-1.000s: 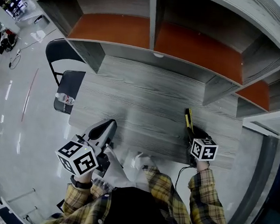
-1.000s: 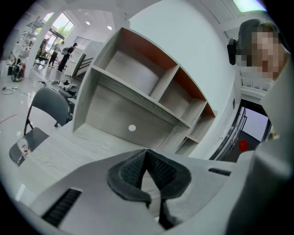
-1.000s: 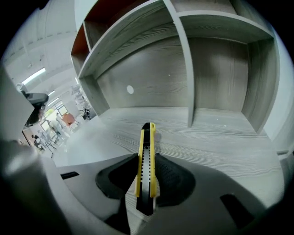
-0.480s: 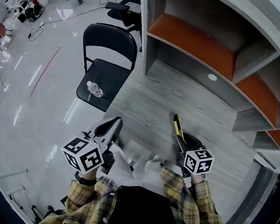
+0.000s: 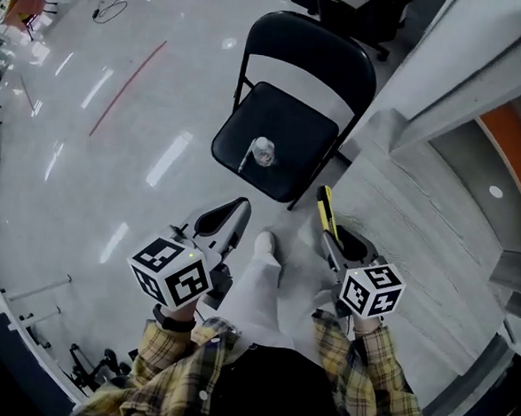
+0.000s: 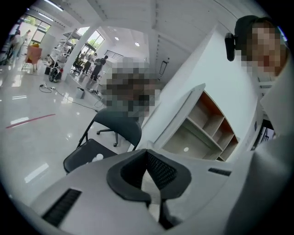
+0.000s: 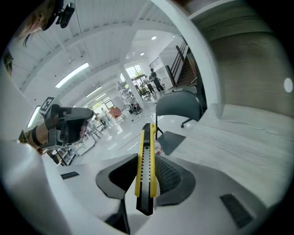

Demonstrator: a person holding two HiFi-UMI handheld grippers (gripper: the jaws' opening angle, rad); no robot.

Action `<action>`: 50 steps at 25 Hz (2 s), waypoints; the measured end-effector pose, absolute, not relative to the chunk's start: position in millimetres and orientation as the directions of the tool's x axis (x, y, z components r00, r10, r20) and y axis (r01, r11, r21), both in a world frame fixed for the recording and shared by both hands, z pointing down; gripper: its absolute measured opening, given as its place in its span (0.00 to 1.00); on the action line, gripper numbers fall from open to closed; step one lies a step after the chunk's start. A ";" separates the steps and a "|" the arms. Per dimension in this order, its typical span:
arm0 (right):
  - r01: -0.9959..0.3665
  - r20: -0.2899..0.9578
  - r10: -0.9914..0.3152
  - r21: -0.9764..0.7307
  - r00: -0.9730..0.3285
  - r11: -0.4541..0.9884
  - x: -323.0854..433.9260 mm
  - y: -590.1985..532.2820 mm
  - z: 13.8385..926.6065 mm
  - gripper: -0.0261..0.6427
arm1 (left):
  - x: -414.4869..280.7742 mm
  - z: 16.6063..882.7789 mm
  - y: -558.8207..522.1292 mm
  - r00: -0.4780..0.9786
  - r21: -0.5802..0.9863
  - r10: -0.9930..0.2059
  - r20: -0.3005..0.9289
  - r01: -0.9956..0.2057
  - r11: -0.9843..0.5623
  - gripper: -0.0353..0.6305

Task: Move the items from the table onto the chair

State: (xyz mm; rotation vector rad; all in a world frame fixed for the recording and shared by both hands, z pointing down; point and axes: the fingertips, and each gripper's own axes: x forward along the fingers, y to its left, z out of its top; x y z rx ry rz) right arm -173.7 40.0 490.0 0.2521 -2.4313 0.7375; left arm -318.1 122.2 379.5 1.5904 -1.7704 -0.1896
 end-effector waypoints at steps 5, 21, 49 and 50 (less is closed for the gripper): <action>-0.328 0.514 -0.027 -0.504 -0.857 0.799 -276.6 59.3 511.6 0.23 | -380.8 419.8 147.8 0.011 0.567 -0.889 0.458 -0.774 0.282 0.06; -0.608 0.534 -0.328 -0.515 -0.779 0.604 -354.7 23.5 638.3 0.23 | -409.5 550.3 161.0 0.067 0.656 -0.871 0.487 -0.686 0.315 0.06; -0.743 0.799 -0.293 -0.262 -0.524 0.616 -375.0 -6.8 874.8 0.23 | -451.3 637.1 162.8 0.038 0.624 -0.831 0.556 -0.679 0.386 0.06; -0.742 0.803 -0.293 -0.255 -0.520 0.620 -374.1 -7.4 875.6 0.23 | -453.2 634.2 162.2 0.035 0.622 -0.831 0.555 -0.681 0.387 0.06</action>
